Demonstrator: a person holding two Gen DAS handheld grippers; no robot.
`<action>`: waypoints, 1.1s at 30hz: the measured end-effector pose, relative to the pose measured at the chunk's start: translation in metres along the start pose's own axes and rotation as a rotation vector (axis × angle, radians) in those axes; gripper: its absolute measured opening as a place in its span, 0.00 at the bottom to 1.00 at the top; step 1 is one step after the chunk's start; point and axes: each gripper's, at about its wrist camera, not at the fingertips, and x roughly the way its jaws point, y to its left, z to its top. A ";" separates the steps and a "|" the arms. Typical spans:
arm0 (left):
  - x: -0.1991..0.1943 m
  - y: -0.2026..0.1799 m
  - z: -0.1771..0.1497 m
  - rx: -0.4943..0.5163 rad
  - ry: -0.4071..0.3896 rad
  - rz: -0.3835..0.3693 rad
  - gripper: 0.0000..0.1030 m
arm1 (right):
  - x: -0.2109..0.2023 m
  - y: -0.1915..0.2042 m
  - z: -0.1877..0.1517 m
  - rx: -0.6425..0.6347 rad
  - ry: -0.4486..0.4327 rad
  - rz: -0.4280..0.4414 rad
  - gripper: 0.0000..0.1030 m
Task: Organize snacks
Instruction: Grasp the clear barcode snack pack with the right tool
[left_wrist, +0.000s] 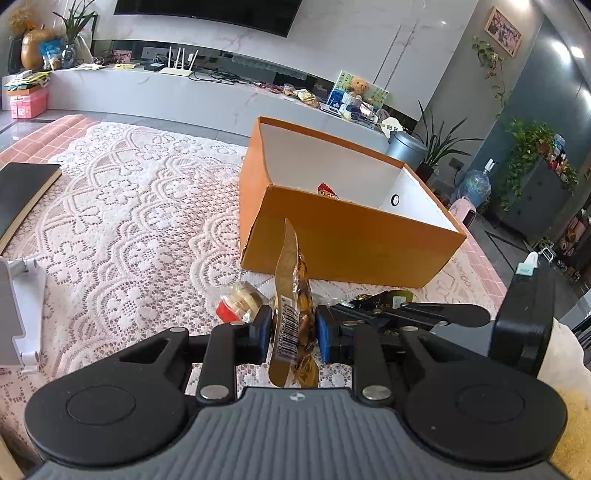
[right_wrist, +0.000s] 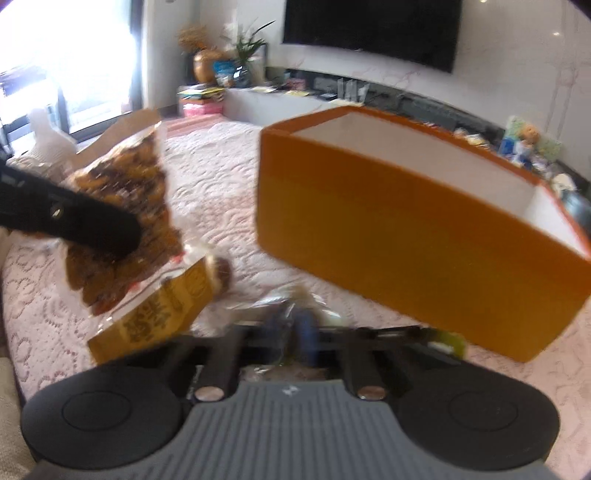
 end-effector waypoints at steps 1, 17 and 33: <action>-0.001 -0.001 0.000 -0.001 -0.001 0.002 0.27 | -0.003 -0.004 0.001 0.024 0.003 0.013 0.00; -0.009 0.004 0.005 -0.023 -0.052 0.057 0.27 | -0.007 -0.010 0.002 0.420 0.029 0.035 0.39; -0.014 0.013 0.010 -0.046 -0.080 0.051 0.27 | 0.020 0.003 0.018 0.399 0.093 -0.033 0.23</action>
